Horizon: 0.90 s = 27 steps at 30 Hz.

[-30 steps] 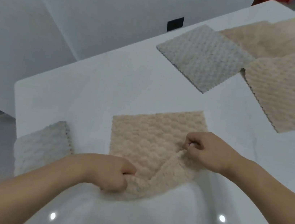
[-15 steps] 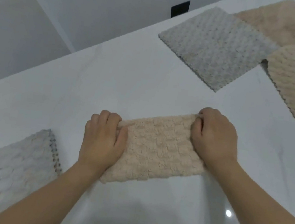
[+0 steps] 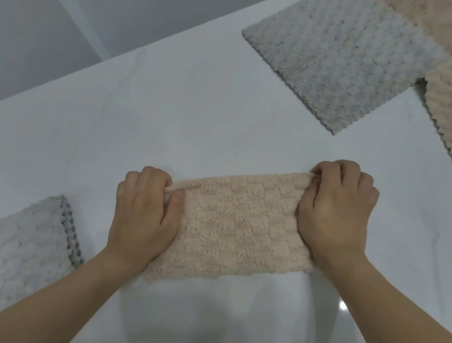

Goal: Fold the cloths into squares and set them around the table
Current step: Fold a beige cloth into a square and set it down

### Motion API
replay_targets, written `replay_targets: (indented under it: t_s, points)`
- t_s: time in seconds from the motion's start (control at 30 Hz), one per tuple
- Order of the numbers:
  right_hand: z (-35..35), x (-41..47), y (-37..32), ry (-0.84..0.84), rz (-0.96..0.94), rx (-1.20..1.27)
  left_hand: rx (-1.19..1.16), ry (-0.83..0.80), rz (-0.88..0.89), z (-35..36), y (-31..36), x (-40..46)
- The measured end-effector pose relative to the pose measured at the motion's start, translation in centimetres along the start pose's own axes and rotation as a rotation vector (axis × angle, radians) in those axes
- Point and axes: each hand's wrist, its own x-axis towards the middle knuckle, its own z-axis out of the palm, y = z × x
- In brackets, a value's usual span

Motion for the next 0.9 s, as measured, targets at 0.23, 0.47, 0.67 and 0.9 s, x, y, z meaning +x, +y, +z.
replay_targets:
  t_s: [0.23,0.47,0.67,0.9]
  points:
    - [-0.1,0.0,0.0,-0.024,-0.003,0.038,0.006,-0.091,-0.063,-0.9,0.6,1.1]
    - [-0.2,0.8,0.0,-0.168,0.012,-0.012,0.102,-0.151,0.256,2.6,10.8,-2.1]
    - [0.0,0.9,0.1,-0.231,-0.003,-0.070,0.233,-0.326,0.319,3.8,7.8,-2.7]
    - [0.1,1.0,0.2,-0.285,0.014,-0.084,0.270,-0.346,0.192,0.0,-0.3,-3.3]
